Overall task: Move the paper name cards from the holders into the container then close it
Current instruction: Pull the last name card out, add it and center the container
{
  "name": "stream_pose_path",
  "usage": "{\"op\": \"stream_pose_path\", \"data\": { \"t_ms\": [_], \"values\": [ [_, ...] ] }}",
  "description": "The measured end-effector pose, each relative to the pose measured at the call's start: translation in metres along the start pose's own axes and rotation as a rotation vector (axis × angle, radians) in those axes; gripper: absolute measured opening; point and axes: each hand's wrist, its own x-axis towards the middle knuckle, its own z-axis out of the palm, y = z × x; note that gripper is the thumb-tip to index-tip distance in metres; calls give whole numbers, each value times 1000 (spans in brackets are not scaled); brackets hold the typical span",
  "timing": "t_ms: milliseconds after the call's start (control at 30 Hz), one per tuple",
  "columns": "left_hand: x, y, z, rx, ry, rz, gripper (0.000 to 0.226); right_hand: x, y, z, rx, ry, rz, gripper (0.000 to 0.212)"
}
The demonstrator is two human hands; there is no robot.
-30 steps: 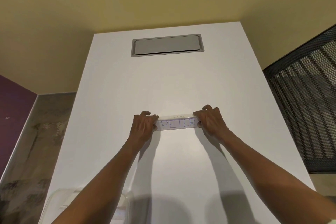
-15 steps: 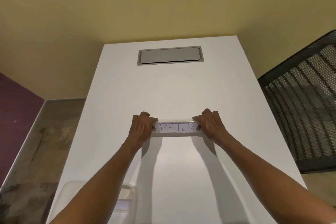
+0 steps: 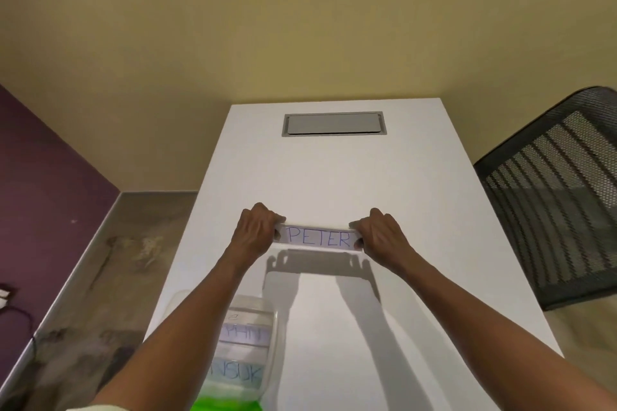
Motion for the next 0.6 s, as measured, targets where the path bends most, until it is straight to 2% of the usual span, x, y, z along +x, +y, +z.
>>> {"op": "stream_pose_path", "data": {
  "t_ms": [67, 600],
  "values": [
    [-13, -3, -9, 12, -65, -50, 37, -5, -14, -8, -39, -43, 3, 17],
    [-121, -51, -40, -93, -91, -232, 40, -42, -120, -16, -84, -75, -100, 14]
  ]
}}
